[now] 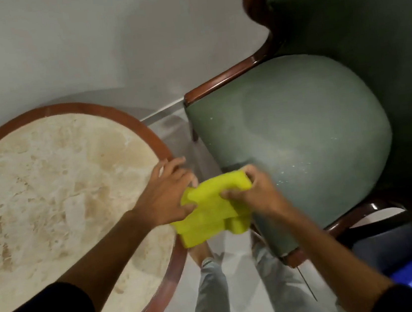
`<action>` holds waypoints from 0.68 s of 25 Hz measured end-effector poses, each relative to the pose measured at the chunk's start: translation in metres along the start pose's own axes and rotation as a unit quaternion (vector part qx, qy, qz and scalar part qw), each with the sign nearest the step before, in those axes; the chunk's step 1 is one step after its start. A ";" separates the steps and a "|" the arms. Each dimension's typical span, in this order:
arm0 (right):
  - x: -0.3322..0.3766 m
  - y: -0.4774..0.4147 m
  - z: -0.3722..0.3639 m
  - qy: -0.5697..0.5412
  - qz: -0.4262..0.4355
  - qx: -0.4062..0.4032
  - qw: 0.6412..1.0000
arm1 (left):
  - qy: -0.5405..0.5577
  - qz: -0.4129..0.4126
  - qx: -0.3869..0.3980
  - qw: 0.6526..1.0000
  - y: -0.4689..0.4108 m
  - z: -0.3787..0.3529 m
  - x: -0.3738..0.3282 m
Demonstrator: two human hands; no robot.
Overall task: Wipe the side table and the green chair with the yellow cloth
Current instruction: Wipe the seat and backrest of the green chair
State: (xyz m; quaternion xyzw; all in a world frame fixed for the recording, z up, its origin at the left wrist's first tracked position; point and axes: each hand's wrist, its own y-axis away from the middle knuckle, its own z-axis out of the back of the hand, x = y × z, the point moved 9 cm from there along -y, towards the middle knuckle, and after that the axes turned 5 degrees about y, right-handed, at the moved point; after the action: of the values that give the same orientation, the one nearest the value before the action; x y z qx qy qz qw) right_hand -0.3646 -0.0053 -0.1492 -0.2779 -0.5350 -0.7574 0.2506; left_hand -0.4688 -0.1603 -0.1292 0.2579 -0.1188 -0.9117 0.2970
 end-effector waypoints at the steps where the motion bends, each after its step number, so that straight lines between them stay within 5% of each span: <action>1: 0.006 -0.002 0.035 0.000 0.013 -0.011 1.000 | 0.102 0.029 0.021 0.994 -0.016 -0.005 -0.017; 4: 0.024 -0.018 0.137 0.153 0.042 -0.096 0.983 | 0.366 0.086 0.096 0.921 -0.067 -0.031 -0.088; 6: 0.032 -0.028 0.191 0.268 0.051 -0.230 0.934 | 0.403 0.104 0.060 0.907 -0.100 -0.037 -0.117; 8: 0.026 -0.032 0.203 0.343 0.047 -0.335 0.877 | 0.239 0.105 0.005 0.965 -0.124 -0.027 -0.113; 10: -0.002 -0.044 0.170 0.325 0.002 -0.320 0.890 | 0.088 0.080 -0.051 0.992 -0.129 -0.007 -0.086; 13: -0.026 -0.083 0.129 0.333 -0.040 -0.288 0.897 | -0.022 0.073 -0.089 0.993 -0.107 0.005 -0.012; 17: -0.043 -0.125 0.223 0.378 -0.023 -0.360 0.853 | -0.107 0.166 -0.079 0.977 -0.076 -0.009 0.073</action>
State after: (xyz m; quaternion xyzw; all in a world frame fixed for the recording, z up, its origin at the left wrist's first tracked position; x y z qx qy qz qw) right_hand -0.3847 0.2483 -0.2016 -0.0289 -0.0954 -0.9491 0.2988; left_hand -0.5510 -0.1444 -0.1946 0.1109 -0.1186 -0.8785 0.4494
